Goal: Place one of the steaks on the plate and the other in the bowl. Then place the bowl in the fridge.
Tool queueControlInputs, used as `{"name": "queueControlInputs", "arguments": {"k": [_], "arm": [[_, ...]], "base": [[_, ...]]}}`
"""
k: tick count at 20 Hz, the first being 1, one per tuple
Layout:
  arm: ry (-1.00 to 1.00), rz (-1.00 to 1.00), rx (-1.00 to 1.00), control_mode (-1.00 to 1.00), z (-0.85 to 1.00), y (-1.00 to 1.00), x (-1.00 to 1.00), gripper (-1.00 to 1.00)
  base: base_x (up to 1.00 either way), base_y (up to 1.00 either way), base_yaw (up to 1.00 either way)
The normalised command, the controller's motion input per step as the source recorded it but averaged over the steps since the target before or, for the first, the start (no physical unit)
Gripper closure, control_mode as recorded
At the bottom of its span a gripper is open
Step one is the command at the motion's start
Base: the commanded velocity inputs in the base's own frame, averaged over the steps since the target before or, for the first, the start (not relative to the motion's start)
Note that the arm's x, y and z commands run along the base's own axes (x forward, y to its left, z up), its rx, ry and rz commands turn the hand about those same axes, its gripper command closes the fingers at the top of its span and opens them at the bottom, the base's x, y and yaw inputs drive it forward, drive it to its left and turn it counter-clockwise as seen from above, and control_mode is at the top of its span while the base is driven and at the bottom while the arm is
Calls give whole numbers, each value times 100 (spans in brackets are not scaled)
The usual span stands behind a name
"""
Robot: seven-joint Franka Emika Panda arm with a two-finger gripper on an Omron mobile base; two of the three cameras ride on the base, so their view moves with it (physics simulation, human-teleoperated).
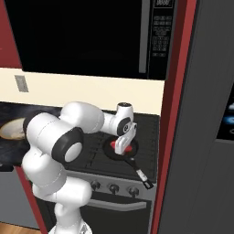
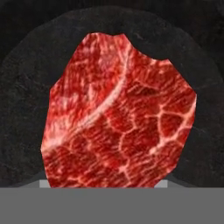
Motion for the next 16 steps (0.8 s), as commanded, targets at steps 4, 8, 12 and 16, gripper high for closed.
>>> {"name": "queueControlInputs", "arguments": {"k": [4, 8, 12, 16], "arm": [[-7, -2, 0, -100, 22, 3, -29, 100], [-11, -1, 0, -100, 59, 17, -56, 100], [-2, -4, 0, -100, 77, 34, -56, 100], [0, -14, 0, -100, 47, 31, -83, 100]], "base": [[0, 0, 0], [0, 0, 0], [0, 0, 0], [0, 0, 0]]}}
